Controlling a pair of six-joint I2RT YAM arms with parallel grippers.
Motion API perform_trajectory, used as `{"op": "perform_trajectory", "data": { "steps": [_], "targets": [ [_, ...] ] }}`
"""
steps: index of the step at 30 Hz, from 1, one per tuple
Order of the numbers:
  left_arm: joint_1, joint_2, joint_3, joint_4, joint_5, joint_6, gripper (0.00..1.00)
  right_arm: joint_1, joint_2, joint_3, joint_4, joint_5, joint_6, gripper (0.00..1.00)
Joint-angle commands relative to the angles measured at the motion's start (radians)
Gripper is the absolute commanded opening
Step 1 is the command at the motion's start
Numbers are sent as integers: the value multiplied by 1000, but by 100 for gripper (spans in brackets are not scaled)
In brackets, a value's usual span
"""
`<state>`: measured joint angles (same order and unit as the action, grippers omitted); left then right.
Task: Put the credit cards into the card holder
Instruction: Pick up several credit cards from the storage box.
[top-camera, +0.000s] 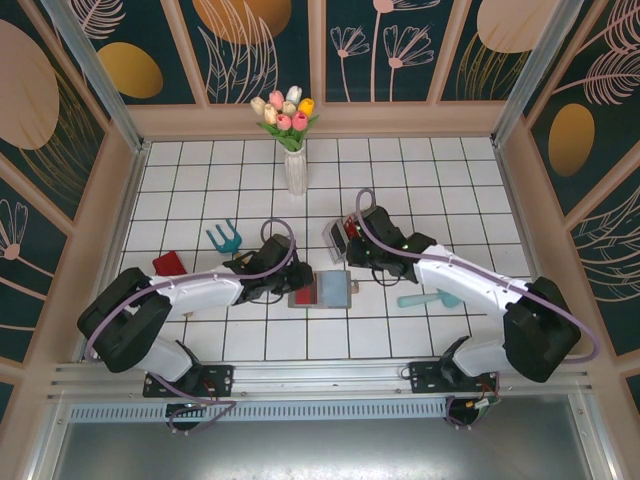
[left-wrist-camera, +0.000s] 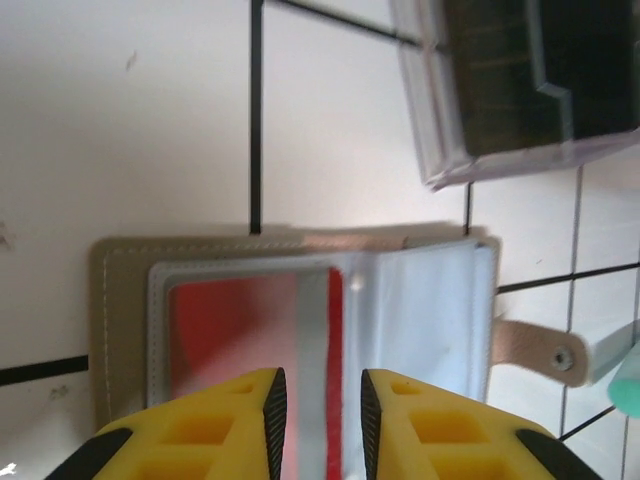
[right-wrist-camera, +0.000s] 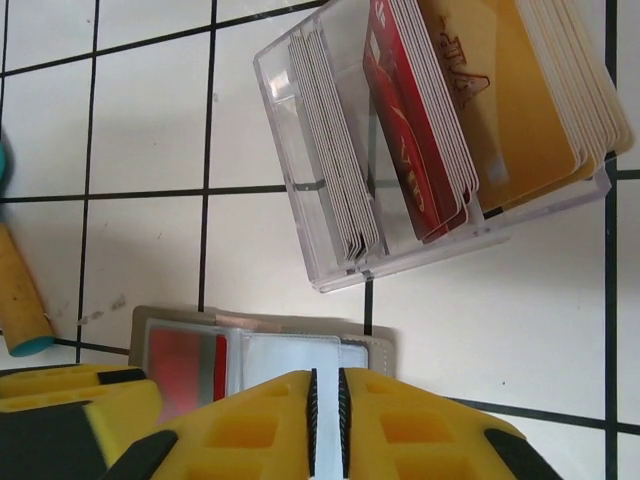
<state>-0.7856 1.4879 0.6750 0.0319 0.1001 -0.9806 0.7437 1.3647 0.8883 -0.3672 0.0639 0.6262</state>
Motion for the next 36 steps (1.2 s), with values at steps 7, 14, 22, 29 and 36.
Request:
{"op": "perform_trajectory", "data": {
  "steps": [7, 14, 22, 29, 36],
  "targets": [
    [63, 28, 100, 23, -5, -41, 42, -155, 80, 178, -132, 154, -178, 27],
    [112, 206, 272, 46, 64, -45, 57, -227, 224, 329, -215, 184, -340, 44],
    [115, 394, 464, -35, 66, -26, 58, -230, 330, 395, -204, 113, -394, 49],
    [115, 451, 472, -24, 77, -32, 55, -229, 371, 406, -200, 110, -409, 50],
    [116, 493, 468, -16, 84, -32, 54, -230, 413, 413, -205, 79, -429, 52]
  ]
}}
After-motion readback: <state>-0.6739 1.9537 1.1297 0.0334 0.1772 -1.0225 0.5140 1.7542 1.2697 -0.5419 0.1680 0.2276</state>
